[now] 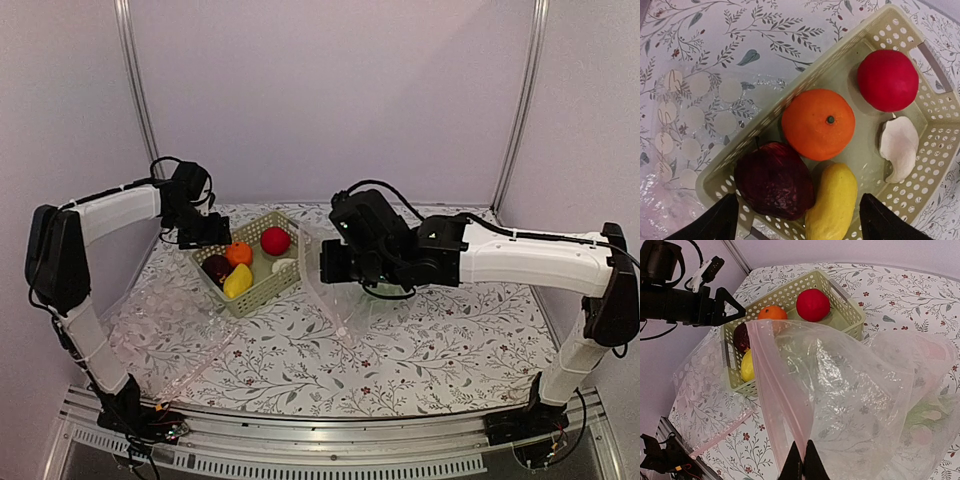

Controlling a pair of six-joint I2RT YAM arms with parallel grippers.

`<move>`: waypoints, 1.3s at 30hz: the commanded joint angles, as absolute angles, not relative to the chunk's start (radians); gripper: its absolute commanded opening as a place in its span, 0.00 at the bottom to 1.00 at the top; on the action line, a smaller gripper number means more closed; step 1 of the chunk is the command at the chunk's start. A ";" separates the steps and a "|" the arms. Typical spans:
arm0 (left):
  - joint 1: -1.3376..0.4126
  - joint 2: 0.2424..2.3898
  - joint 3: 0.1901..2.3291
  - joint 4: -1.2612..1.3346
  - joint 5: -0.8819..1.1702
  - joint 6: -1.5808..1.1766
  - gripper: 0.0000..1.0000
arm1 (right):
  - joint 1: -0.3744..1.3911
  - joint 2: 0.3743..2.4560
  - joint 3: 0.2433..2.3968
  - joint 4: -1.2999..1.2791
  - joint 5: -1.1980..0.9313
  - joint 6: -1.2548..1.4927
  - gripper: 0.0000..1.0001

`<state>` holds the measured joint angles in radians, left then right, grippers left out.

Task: Place the food in the zip-top bag and seal the zipper
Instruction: Pick up the fake fruit from the bin.

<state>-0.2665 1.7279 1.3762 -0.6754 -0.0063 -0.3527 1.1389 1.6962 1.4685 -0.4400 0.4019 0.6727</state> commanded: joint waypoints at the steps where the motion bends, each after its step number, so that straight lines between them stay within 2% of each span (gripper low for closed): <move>1: -0.242 1.798 1.424 -0.759 -0.018 -0.346 0.84 | 1.143 1.660 1.448 -0.429 0.415 0.670 0.00; 20: -0.228 1.917 1.474 -0.821 0.138 -0.338 0.77 | 1.143 1.656 1.444 -0.420 0.420 0.670 0.00; 29: -0.284 1.929 1.464 -0.790 0.219 -0.345 0.75 | 1.144 1.656 1.445 -0.420 0.417 0.670 0.00; 39: -0.304 1.944 1.484 -0.826 0.146 -0.320 0.79 | 1.144 1.658 1.446 -0.420 0.416 0.672 0.00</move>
<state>-0.3012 1.9175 1.4563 -0.8017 0.1783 -0.3393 1.1389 1.6764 1.4590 -0.4252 0.4084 0.6727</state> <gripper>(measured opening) 0.785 0.006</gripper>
